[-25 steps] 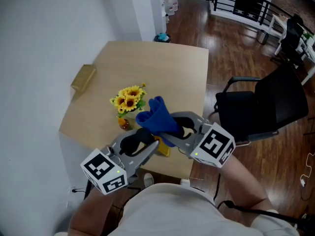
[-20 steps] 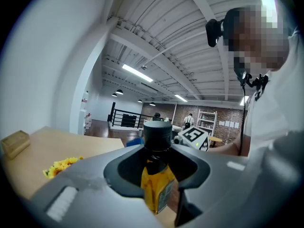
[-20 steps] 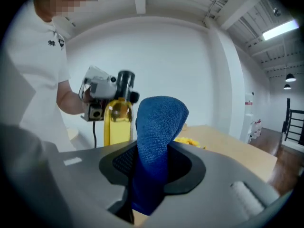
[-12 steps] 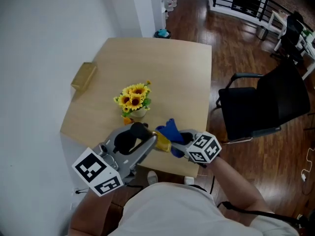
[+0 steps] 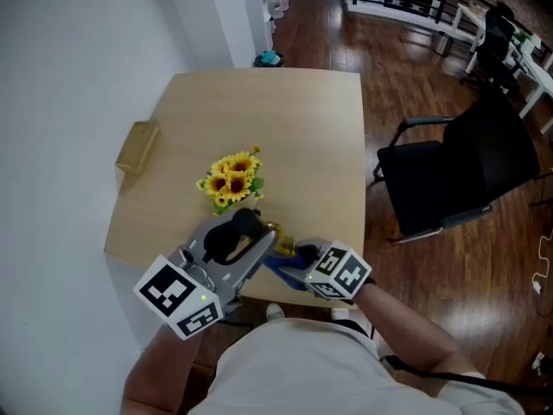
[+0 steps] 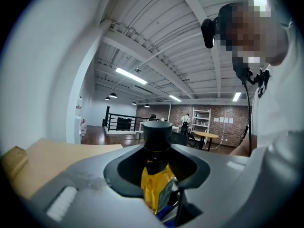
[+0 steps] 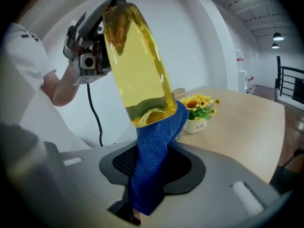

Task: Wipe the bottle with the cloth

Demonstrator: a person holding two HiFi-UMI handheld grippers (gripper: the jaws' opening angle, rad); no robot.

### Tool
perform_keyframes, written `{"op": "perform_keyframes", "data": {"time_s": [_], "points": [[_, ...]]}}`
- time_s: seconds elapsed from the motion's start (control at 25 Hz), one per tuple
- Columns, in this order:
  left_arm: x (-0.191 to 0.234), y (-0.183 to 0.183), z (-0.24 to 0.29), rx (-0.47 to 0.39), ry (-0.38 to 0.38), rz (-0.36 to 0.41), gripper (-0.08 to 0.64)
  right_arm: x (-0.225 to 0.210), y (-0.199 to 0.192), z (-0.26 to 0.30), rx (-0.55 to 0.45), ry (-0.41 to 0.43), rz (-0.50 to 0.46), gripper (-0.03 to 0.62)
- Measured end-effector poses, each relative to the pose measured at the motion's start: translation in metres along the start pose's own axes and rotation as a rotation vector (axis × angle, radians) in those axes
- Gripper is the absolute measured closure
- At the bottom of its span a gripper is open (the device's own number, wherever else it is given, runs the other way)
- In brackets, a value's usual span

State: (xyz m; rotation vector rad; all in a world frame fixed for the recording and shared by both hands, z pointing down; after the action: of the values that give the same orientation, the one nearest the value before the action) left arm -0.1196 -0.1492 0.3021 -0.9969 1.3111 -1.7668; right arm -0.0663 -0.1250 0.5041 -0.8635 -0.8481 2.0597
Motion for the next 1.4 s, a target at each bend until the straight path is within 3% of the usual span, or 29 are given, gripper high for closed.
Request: {"op": "perform_keyframes", "data": {"time_s": [0.36,0.64,0.84,1.04,1.4], "points": [[0.032,-0.014,0.008,0.008,-0.024,-0.021,0.407,-0.035,-0.025,-0.062,-0.005,-0.22,0.065,0.448],[0.068,-0.058,0.035,0.051,0.098,-0.003,0.407,-0.041,-0.045,-0.13,-0.15,-0.396,0.196,0.448],[0.092,-0.117,0.064,0.088,0.173,0.033,0.407,-0.033,-0.057,-0.156,-0.174,-0.441,0.247,0.448],[0.115,-0.168,0.085,0.123,0.281,0.021,0.407,-0.023,-0.06,-0.177,-0.176,-0.467,0.275,0.448],[0.131,-0.209,0.098,0.14,0.362,0.003,0.404,0.0,-0.066,-0.176,-0.14,-0.459,0.271,0.448]]}}
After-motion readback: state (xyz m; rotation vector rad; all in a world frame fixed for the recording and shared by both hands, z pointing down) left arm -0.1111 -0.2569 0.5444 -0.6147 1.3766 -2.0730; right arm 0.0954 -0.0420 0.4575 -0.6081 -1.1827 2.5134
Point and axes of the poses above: the fingertips, and each gripper's own axes: z forward along the fingers, x to its left, y out of its top, the point moved 4 cm from there along -z, backward along the fingers, and after that the axes turned 1 degree about -z, right-handed, at the moved point
